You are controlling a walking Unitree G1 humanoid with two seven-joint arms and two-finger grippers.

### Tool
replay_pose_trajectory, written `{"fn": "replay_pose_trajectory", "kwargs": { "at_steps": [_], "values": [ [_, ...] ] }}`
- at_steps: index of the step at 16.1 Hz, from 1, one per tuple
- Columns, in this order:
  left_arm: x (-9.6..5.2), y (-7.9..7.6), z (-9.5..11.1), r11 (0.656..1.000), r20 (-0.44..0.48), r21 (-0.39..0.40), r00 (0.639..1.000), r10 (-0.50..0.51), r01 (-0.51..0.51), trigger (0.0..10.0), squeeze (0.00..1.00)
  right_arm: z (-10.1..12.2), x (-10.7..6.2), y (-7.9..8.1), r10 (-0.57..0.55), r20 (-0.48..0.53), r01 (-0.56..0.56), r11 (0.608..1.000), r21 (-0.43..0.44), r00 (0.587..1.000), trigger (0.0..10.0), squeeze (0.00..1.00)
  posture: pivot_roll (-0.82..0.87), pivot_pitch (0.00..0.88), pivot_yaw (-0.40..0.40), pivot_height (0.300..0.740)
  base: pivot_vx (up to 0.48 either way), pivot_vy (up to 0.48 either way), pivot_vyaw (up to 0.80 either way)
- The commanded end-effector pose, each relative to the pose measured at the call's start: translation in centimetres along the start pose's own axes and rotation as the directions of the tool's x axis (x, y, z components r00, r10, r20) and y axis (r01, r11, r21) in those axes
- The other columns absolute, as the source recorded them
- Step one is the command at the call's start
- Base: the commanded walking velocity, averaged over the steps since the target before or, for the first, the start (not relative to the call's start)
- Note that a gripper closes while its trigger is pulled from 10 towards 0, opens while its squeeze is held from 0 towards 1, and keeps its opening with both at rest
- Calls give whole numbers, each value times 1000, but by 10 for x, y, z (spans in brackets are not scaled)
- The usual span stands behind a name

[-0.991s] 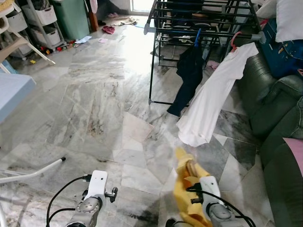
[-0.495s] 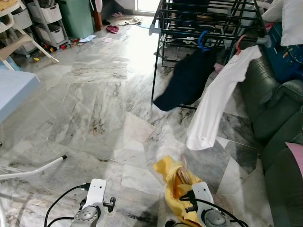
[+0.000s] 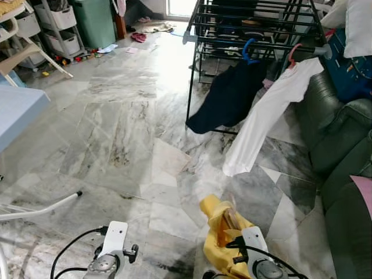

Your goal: Hang hanger

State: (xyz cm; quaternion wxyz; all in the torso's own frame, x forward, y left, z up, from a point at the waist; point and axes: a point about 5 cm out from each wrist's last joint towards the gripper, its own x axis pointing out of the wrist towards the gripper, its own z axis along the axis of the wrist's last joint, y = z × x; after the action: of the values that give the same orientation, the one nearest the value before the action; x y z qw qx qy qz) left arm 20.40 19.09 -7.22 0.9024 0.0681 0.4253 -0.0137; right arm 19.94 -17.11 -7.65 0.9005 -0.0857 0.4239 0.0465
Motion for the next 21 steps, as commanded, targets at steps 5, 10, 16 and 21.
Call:
{"fn": "replay_pose_trajectory", "kwargs": {
  "at_steps": [5,10,16,21],
  "values": [
    [6,0,48,997,142,-76,990,-2,13,10000,0,53,7,-14,-83,154,55,983,177,985,10000,0,-17,36,-38,740,0,0,0],
    [4,0,121,987,393,-159,918,44,20,10000,0,125,5,-20,-120,370,26,968,251,921,10000,0,-25,48,-37,740,0,0,0],
    [3,-7,118,989,415,-144,909,35,28,10000,0,130,4,-10,-91,408,-12,970,243,908,10000,0,-34,55,-39,740,0,0,0],
    [5,-18,83,997,317,-73,948,-2,26,10000,0,91,7,3,-51,299,-9,981,194,953,10000,0,-38,52,-43,740,0,0,0]
  ]
}}
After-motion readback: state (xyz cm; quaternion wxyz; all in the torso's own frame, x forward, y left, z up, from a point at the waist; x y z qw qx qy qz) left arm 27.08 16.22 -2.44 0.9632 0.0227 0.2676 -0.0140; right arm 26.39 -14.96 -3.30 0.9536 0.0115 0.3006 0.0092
